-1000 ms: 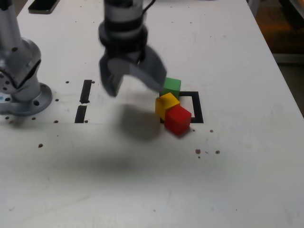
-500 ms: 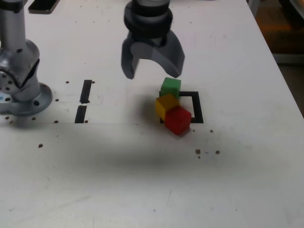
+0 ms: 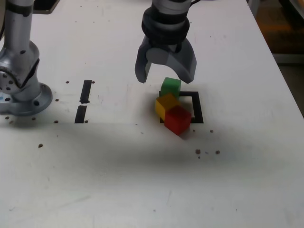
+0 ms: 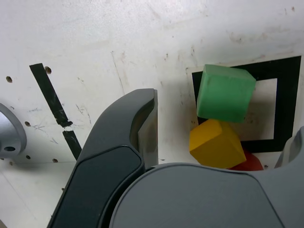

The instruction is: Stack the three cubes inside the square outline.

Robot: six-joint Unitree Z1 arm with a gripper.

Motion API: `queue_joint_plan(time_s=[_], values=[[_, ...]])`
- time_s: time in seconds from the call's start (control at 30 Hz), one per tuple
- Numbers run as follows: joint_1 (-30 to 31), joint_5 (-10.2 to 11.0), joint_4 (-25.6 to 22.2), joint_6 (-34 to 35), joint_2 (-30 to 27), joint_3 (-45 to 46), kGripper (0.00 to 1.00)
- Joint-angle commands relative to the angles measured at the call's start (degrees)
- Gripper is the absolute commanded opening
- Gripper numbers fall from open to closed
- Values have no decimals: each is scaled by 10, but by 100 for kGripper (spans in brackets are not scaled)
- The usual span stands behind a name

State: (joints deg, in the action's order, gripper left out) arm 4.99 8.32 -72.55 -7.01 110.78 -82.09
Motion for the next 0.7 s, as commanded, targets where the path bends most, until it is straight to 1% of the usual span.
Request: queue_joint_plan(time_s=[0.0, 0.13, 0.3, 0.47, 0.67], values=[[-7, -1, -1, -1, 4, -1, 99], [-18, -3, -2, -4, 8, 2, 99], [-24, -13, -2, -6, 22, 4, 99], [-23, -22, 5, -6, 33, 4, 99], [-19, -26, 16, -6, 39, 6, 99]])
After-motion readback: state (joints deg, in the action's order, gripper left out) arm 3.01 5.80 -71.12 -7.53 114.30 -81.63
